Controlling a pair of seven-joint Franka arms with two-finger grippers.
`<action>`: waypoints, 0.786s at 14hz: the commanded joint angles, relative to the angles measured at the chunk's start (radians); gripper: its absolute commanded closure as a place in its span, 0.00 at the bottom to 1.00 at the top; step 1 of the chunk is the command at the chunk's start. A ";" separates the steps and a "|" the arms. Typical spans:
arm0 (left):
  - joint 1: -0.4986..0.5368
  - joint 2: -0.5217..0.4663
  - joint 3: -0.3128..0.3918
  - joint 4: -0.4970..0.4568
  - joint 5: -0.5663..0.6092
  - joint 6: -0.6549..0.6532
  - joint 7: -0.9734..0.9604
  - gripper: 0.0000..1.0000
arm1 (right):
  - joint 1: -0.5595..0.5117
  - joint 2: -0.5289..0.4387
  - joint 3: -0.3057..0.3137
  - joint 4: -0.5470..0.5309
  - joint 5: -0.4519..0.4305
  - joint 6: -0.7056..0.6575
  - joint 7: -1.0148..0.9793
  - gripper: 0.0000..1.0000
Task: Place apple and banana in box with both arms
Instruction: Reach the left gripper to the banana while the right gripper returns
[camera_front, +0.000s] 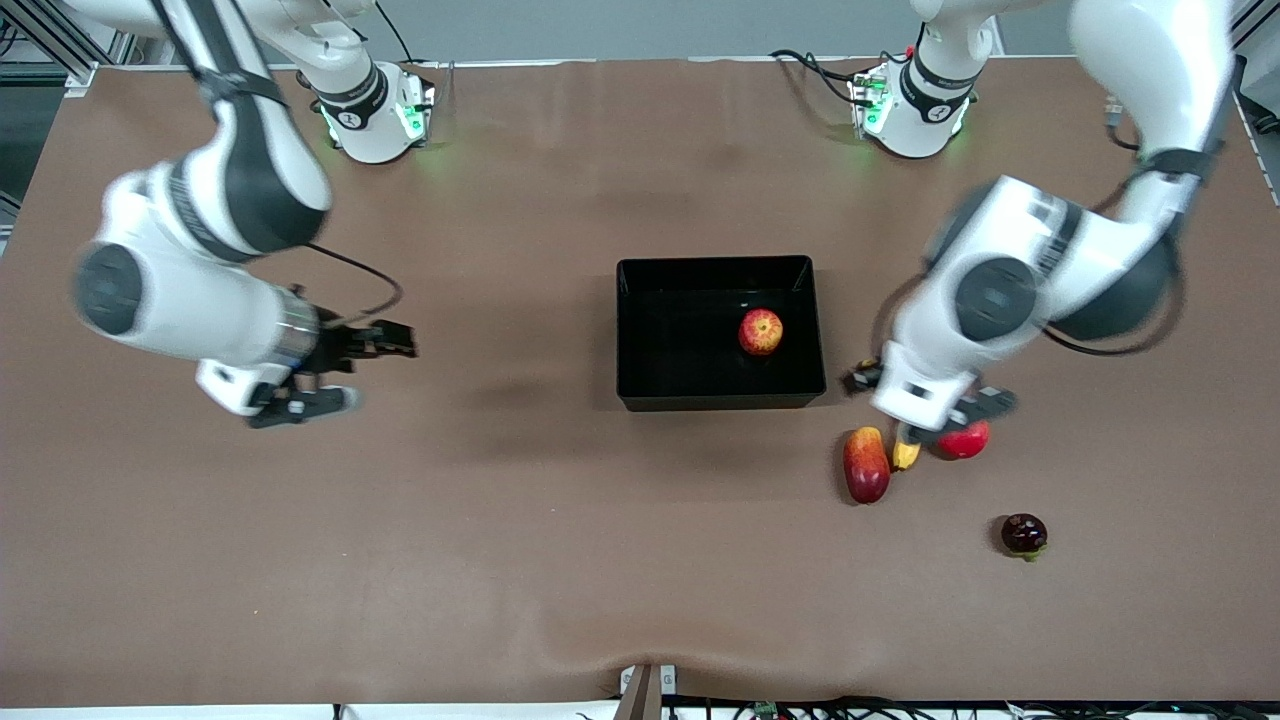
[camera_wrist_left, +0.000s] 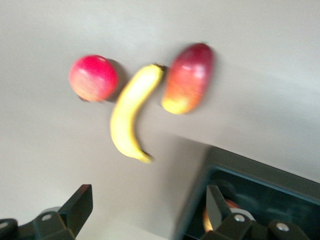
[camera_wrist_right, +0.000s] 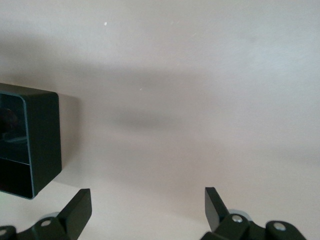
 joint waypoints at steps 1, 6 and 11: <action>0.111 0.040 -0.014 -0.081 0.024 0.062 0.084 0.00 | -0.077 -0.086 0.021 -0.027 -0.021 -0.017 -0.058 0.00; 0.228 0.063 -0.004 -0.316 0.024 0.380 0.098 0.00 | -0.136 -0.200 -0.019 -0.025 -0.139 -0.040 -0.081 0.00; 0.234 0.113 0.026 -0.397 0.068 0.489 0.088 0.02 | -0.079 -0.220 -0.171 0.122 -0.139 -0.262 -0.155 0.00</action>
